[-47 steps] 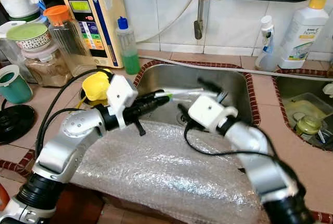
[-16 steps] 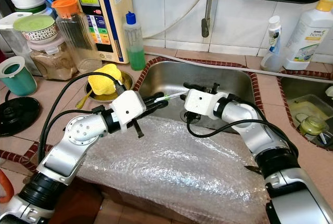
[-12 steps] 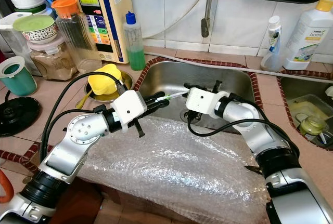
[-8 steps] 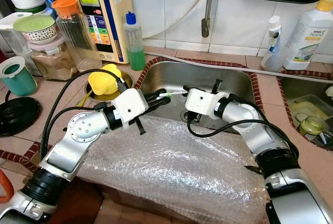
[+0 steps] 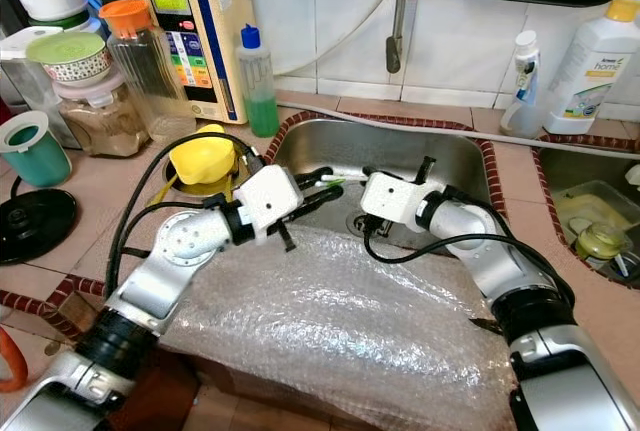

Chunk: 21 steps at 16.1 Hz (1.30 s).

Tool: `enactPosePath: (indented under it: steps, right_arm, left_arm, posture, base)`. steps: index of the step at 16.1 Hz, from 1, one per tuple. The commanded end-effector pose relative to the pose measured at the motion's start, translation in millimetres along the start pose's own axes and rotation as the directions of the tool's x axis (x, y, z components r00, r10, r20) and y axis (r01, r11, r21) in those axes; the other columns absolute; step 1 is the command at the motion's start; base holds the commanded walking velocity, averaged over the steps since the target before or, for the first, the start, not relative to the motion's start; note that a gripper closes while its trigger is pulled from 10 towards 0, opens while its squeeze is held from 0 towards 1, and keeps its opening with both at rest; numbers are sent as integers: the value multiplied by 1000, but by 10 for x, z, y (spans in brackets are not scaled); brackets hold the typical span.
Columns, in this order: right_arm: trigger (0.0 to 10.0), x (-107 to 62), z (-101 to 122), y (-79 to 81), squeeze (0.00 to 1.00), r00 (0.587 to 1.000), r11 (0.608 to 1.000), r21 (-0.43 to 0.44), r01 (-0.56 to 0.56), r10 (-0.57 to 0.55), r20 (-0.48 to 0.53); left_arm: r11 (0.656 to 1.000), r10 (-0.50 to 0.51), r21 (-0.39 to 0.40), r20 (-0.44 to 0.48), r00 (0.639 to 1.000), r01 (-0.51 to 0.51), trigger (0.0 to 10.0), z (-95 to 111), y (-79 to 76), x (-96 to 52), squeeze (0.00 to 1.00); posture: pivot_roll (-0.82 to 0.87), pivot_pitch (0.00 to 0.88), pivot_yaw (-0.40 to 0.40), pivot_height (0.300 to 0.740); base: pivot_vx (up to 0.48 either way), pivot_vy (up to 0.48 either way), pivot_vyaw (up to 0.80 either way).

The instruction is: Kitchen organization

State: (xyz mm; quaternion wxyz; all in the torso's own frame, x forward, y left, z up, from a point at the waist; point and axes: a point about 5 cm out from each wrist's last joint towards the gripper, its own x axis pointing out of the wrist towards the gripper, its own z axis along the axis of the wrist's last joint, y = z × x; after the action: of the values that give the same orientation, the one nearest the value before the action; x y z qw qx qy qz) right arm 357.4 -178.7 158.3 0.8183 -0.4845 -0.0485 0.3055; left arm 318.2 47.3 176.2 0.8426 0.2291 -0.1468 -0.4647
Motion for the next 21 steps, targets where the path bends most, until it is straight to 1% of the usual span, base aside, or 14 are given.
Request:
enactPosePath:
  steps: [1, 3, 5, 7, 8, 12, 13, 14, 15, 16, 18, 19, 20, 21]
  right_arm:
    - [0, 46, 11, -82, 0, 999, 999, -12, 35, -36, -26]
    - [0, 80, -121, -58, 0, 990, 998, -12, 54, -55, -131]
    - [0, 114, -176, -44, 0, 979, 997, -25, 76, -79, -187]
    - [0, 141, -256, -62, 0, 951, 990, -82, 114, -132, -278]
    - [0, 144, -275, -72, 0, 943, 988, -80, 129, -147, -298]
    - [0, 106, -430, -55, 0, 889, 983, -81, 163, -182, -419]
    - [1216, 92, -475, -36, 0, 870, 983, -88, 159, -182, -458]
    - [1216, 86, -498, -19, 0, 859, 984, -89, 154, -178, -479]
    - [4039, 89, -502, -2, 0, 859, 986, -86, 146, -169, -483]
    - [10000, 97, -511, 51, 0, 860, 991, -72, 117, -137, -492]
    - [10000, 102, -521, 98, 0, 858, 994, -53, 97, -111, -502]
    - [10000, 102, -532, 144, 773, 856, 996, -39, 79, -88, -509]
    - [10000, 100, -546, 191, 1000, 852, 998, -24, 61, -64, -519]
    - [10000, 99, -552, 212, 1000, 850, 998, -15, 55, -54, -523]
  left_arm:
    - [1000, 10, 21, 16, 1000, -11, 10000, 25, 39, 11, 1000]
    - [1000, 17, 1, 2, 1000, -17, 10000, -51, 2, 33, 1000]
    - [1000, 25, 12, -24, 999, -25, 10000, -110, -15, 49, 1000]
    - [997, 78, -6, -70, 994, -79, 10000, -171, 43, 44, 1000]
    - [995, 94, -18, -83, 992, -95, 10000, -193, 66, 35, 1000]
    - [975, 150, -140, -158, 976, -173, 10000, -349, 103, -26, 1000]
    - [956, 175, -205, -177, 969, -210, 10000, -381, 121, -25, 1000]
    - [942, 191, -242, -189, 963, -234, 10000, -399, 133, -20, 1000]
    - [931, 203, -269, -186, 961, -248, 10000, -388, 149, -4, 1000]
    - [897, 226, -344, -179, 957, -277, 10000, -356, 181, 38, 1000]
    - [879, 227, -386, -177, 958, -279, 10000, -338, 185, 61, 1000]
    - [880, 218, -392, -173, 961, -270, 10000, -324, 180, 72, 1000]
    - [888, 190, -387, -181, 965, -248, 10000, -330, 152, 73, 1000]
    - [896, 177, -377, -185, 967, -236, 10000, -335, 138, 70, 1000]
  posture:
    - [-5, 0, 85, 740]
    - [2, 0, 85, 740]
    - [6, 0, 86, 740]
    - [10, 0, 88, 740]
    - [14, 0, 92, 740]
    - [21, 0, 93, 740]
    - [24, 0, 95, 740]
    - [24, 0, 95, 740]
    - [24, 0, 96, 740]
    - [25, 0, 96, 740]
    - [25, 0, 95, 740]
    - [25, 0, 95, 740]
    - [25, 0, 95, 740]
    - [25, 0, 95, 740]
  base:
    - [0, 0, 0]
    - [0, 0, 0]
    - [0, 0, 0]
    - [0, 0, 0]
    - [0, 0, 0]
    - [0, 0, 0]
    - [0, 0, 0]
    - [0, 0, 0]
    - [0, 0, 0]
    - [0, 0, 0]
    - [0, 0, 0]
    - [0, 0, 0]
    - [0, 0, 0]
    - [0, 0, 0]
